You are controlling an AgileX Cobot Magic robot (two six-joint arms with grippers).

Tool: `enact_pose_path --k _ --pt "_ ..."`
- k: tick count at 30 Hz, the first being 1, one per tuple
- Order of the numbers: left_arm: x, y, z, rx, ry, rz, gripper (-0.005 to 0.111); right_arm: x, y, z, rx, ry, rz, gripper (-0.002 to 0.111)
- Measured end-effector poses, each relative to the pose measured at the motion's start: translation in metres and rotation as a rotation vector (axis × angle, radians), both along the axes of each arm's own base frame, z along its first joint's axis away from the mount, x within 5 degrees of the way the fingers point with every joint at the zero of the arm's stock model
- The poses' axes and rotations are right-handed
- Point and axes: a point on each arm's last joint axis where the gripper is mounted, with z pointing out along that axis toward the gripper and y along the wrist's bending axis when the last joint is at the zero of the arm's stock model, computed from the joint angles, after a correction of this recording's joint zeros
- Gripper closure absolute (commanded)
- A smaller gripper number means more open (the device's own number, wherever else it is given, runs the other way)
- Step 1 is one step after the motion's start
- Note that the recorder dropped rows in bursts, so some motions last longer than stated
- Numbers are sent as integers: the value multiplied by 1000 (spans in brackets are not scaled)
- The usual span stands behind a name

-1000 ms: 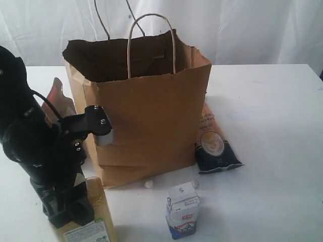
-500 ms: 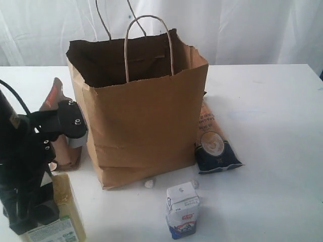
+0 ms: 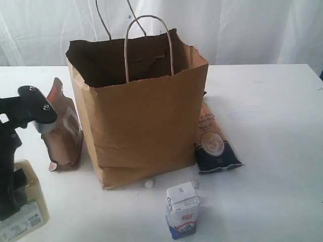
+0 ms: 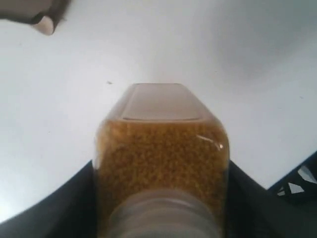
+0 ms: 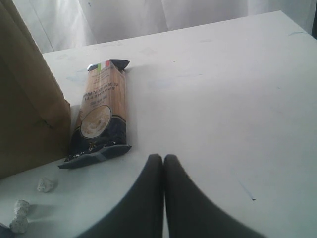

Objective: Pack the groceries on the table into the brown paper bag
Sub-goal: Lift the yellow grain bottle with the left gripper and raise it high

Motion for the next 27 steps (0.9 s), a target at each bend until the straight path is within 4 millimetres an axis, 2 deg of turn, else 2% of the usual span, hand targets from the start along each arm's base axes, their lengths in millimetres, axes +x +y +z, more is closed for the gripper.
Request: enact_pose_path --k 6,16,19,27 --pt "11 25 4 -70 0 180 107 0 0 0 0 0 0 108" --pt "35 73 7 -305 -9 416 107 0 0 0 0 0 0 108" --pt "40 79 4 -308 -16 449 107 0 0 0 0 0 0 108" --pt "58 80 -10 -307 -13 478 107 0 0 0 0 0 0 108"
